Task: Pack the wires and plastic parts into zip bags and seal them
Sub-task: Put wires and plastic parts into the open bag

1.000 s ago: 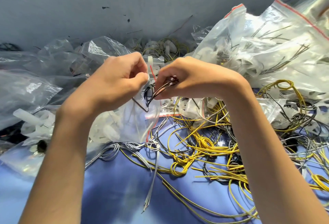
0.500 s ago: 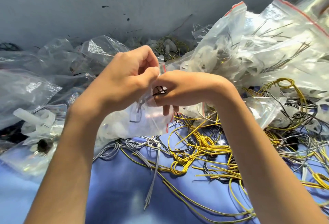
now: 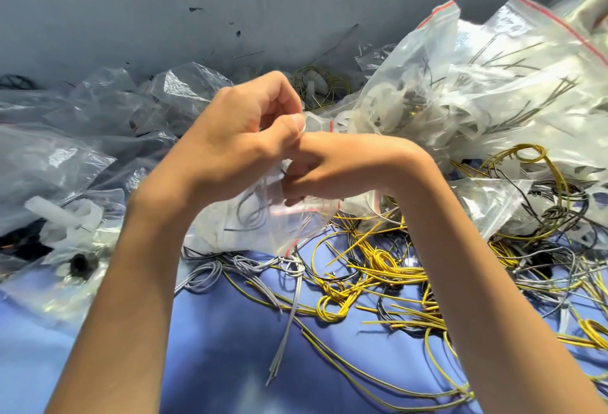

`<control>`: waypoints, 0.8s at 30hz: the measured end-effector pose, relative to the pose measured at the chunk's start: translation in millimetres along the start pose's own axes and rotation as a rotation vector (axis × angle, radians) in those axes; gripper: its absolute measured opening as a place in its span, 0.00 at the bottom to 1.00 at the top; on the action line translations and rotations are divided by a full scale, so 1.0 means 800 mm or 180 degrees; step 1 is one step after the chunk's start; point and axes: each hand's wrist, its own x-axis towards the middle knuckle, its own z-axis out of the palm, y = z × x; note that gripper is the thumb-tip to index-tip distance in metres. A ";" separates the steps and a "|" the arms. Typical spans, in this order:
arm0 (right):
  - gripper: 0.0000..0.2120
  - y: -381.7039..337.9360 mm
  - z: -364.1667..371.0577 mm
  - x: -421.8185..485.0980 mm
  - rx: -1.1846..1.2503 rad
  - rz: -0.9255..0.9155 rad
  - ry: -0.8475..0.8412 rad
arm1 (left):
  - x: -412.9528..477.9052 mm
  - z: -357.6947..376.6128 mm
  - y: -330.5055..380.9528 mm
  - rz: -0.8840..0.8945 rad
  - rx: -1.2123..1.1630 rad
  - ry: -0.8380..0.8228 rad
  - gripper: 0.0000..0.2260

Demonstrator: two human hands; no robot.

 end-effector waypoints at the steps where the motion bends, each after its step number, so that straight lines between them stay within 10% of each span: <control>1: 0.03 0.000 0.000 0.001 -0.0218 0.0060 -0.0033 | 0.000 -0.001 0.000 -0.0004 0.0005 0.0013 0.03; 6: 0.08 0.002 0.009 0.003 -0.0474 0.0808 -0.0598 | -0.001 0.001 0.000 -0.0034 -0.0049 -0.0014 0.04; 15: 0.09 -0.002 -0.001 0.003 -0.0176 -0.0044 0.0308 | 0.002 -0.003 -0.004 -0.0083 0.0082 0.0207 0.04; 24: 0.12 0.008 -0.014 -0.013 -0.0394 0.0433 -0.0277 | 0.002 0.004 -0.005 -0.0164 0.0211 0.0514 0.05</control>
